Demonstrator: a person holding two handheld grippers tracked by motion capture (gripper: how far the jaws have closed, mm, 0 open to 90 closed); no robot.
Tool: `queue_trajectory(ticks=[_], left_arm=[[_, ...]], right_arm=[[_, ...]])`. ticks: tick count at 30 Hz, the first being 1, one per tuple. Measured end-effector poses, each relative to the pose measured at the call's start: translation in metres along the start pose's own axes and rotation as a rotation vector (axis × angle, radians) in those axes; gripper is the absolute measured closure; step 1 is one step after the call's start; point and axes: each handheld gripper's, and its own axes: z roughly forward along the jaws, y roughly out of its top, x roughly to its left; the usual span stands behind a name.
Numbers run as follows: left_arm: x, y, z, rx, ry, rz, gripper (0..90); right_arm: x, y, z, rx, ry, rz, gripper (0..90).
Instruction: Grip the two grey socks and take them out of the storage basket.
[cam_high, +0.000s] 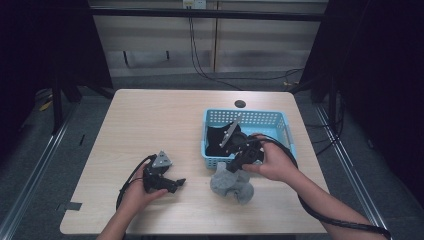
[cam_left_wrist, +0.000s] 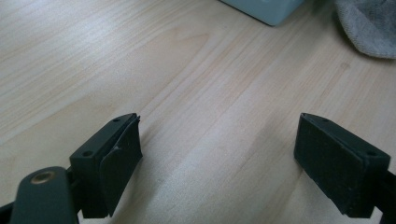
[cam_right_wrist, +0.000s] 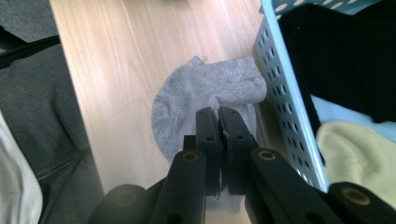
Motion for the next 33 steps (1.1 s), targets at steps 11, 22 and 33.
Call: queue_trajectory(ticks=[11, 22, 33], left_arm=[[0.0, 0.0, 0.0, -0.006, -0.003, -0.001, 14.3], [0.0, 0.0, 0.0, -0.005, -0.007, -0.005, 14.3], [0.0, 0.0, 0.0, -0.007, -0.005, -0.004, 14.3]], right_arm=[[-0.001, -0.003, 0.031, 0.023, 0.026, 0.018, 76.1], [0.004, -0.013, 0.021, 0.003, 0.024, 0.033, 56.5], [0.003, -0.045, 0.007, -0.017, -0.009, 0.072, 44.9]])
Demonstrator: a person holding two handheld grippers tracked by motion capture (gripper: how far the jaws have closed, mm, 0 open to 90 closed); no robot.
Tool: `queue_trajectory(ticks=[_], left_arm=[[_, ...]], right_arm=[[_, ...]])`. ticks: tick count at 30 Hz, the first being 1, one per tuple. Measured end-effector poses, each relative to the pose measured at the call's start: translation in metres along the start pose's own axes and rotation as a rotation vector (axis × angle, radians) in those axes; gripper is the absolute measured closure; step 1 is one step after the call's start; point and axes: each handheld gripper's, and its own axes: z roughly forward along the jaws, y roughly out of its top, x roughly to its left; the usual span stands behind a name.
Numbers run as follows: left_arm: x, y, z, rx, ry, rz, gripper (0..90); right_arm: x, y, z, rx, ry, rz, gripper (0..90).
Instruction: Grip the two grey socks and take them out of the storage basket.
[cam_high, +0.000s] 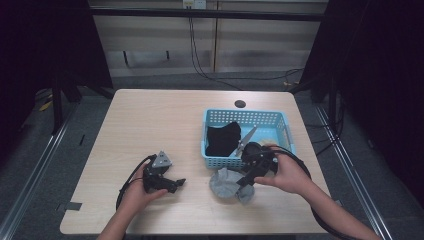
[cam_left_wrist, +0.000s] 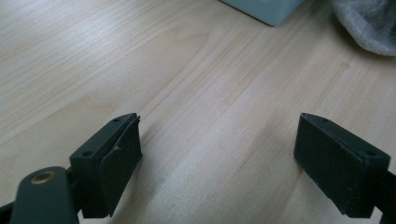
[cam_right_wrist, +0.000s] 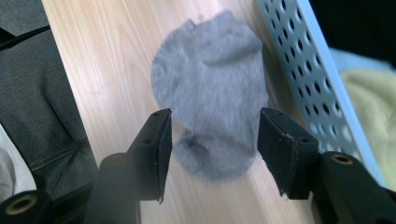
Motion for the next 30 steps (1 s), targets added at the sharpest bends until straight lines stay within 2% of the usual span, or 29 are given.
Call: queue_trajectory(ticks=[4, 7, 14, 23, 30], left_arm=[[0.0, 0.0, 0.0, 0.0, -0.001, 0.0, 14.3], [0.0, 0.0, 0.0, 0.001, 0.0, 0.002, 14.3], [0.0, 0.0, 0.0, 0.0, 0.0, 0.0, 14.3], [0.0, 0.0, 0.0, 0.0, 0.0, 0.0, 14.3], [0.0, 0.0, 0.0, 0.0, 0.0, 0.0, 14.3]], right_arm=[[-0.003, -0.015, 0.0, -0.007, -0.022, 0.015, 39.6], [-0.004, -0.028, -0.001, -0.021, -0.034, 0.039, 38.4], [-0.006, -0.045, -0.001, -0.047, -0.049, 0.062, 36.0], [-0.013, -0.076, 0.009, -0.087, -0.052, 0.108, 33.0], [-0.015, -0.092, 0.016, -0.114, -0.06, 0.133, 31.3]])
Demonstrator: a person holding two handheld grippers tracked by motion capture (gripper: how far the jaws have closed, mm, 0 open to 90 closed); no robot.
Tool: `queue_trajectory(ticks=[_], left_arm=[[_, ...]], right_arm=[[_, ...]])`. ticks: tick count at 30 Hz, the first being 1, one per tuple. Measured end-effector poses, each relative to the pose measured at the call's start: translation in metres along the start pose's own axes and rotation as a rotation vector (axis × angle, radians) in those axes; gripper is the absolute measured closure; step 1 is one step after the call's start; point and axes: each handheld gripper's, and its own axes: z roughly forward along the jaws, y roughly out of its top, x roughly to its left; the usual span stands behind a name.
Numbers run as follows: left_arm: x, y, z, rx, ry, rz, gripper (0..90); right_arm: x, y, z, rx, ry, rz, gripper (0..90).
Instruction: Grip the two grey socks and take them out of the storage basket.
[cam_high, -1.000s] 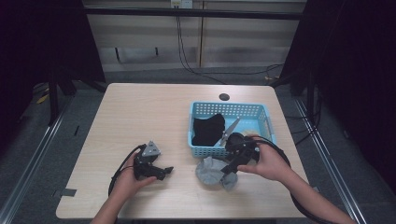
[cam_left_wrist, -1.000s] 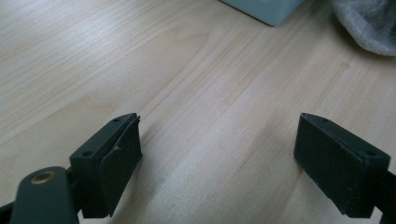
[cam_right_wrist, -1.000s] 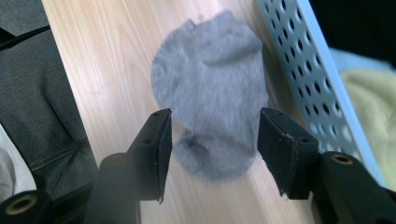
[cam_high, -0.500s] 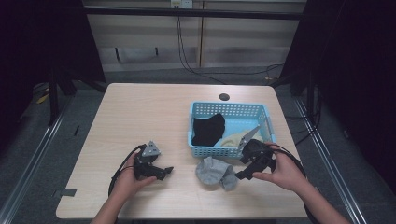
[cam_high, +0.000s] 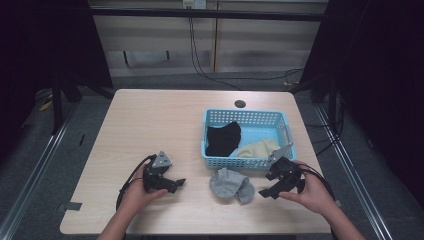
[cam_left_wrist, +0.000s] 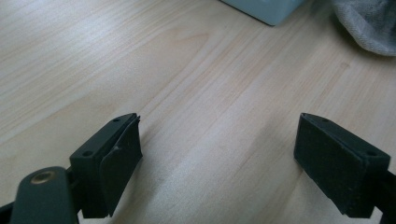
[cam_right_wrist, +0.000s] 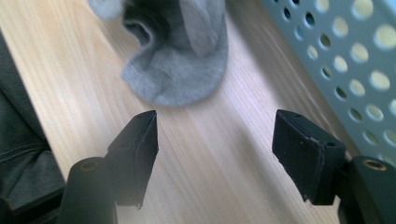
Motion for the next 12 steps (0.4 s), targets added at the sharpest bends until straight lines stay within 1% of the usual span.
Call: queue_trajectory(ticks=[1, 2, 3, 4, 5, 9, 11, 12], left_arm=[[0.0, 0.0, 0.0, 0.0, 0.0, 0.0, 14.3], [0.0, 0.0, 0.0, 0.0, 0.0, -0.001, 14.3], [0.0, 0.0, 0.0, 0.0, 0.0, 0.001, 14.3], [0.0, 0.0, 0.0, 0.003, 0.001, 0.0, 14.3], [0.0, 0.0, 0.0, 0.0, 0.0, 0.0, 14.3], [0.0, 0.0, 0.0, 0.0, 0.0, 0.0, 14.3], [0.0, 0.0, 0.0, 0.001, 0.0, 0.002, 14.3], [0.0, 0.0, 0.0, 0.001, 0.0, 0.002, 14.3]], right_arm=[[-0.001, -0.006, 0.002, -0.009, -0.011, 0.002, 30.6], [-0.001, -0.006, 0.002, -0.009, -0.011, 0.002, 30.6], [-0.003, -0.012, 0.004, -0.031, -0.013, 0.012, 29.7], [-0.003, -0.012, 0.004, -0.031, -0.013, 0.012, 29.7], [-0.004, -0.017, 0.006, -0.045, -0.019, 0.019, 29.5], [-0.005, -0.021, 0.006, -0.05, -0.02, 0.033, 28.1], [-0.005, -0.021, 0.003, -0.09, -0.011, 0.035, 28.1], [-0.005, -0.021, 0.003, -0.09, -0.011, 0.035, 28.1]])
